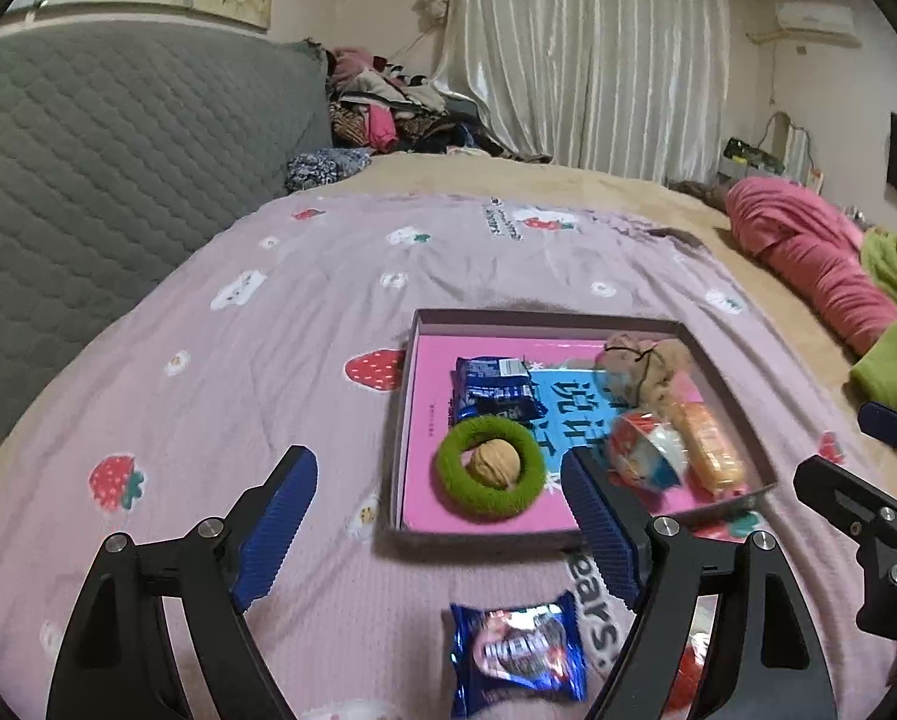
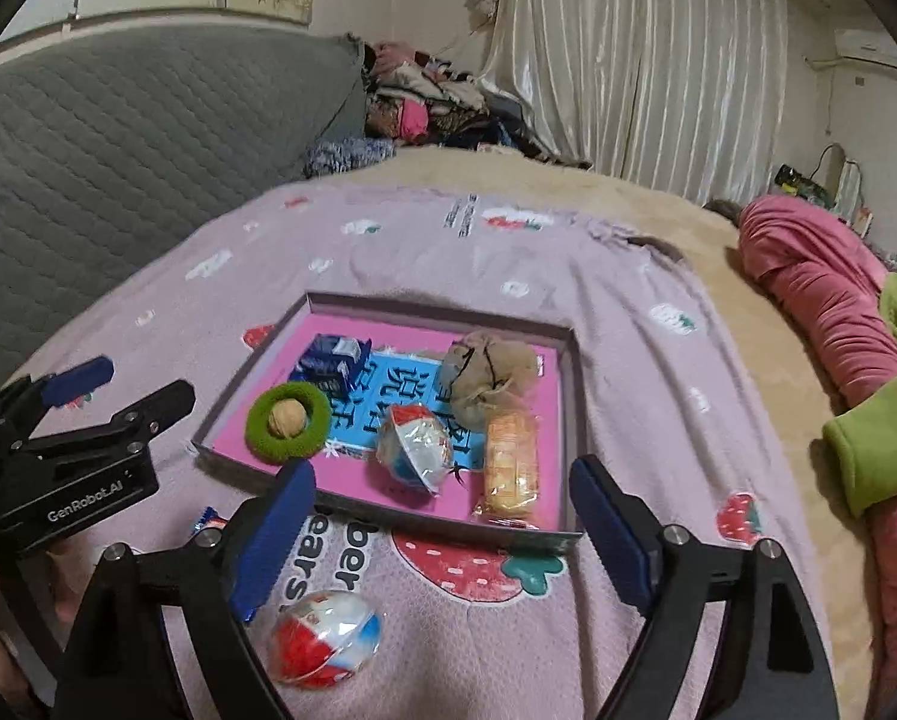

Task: Organize objects
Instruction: 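Open both tools to release ring and blue egg, then lift away, then withdraw both tools from the tray toward the cookie packet and red egg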

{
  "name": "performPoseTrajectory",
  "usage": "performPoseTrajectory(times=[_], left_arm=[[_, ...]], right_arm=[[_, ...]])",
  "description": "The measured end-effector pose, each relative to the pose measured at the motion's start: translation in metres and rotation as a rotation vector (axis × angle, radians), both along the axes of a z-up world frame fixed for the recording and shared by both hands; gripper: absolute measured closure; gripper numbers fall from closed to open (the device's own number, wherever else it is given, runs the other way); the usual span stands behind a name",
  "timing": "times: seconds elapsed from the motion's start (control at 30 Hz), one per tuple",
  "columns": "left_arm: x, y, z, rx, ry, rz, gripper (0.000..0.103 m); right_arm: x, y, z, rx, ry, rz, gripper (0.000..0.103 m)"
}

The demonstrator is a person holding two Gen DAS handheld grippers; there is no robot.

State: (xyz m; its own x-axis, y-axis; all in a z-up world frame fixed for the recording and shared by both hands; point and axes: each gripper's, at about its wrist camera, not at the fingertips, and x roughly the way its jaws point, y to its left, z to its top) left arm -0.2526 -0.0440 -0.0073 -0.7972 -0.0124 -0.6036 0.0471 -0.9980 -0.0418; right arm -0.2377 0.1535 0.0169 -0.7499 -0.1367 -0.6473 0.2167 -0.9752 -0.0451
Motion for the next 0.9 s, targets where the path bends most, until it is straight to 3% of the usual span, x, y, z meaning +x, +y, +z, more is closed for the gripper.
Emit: performPoseTrajectory(times=[0.27,0.4,0.5,0.9], left_arm=[[0.042,-0.002,0.028,-0.006,0.008,-0.006,0.018],[0.064,0.000,0.043,-0.008,0.013,-0.012,0.017],[0.079,0.001,0.055,-0.014,0.012,-0.026,0.011],[0.139,0.000,0.105,-0.040,0.061,-0.016,0.011]], right_arm=[[0.032,0.000,0.035,-0.019,0.035,-0.009,0.013],[0.050,0.001,0.055,-0.029,0.064,-0.015,0.008],[0.063,0.002,0.069,-0.044,0.076,-0.007,0.007],[0.126,-0.001,0.121,-0.030,0.161,0.017,0.003]])
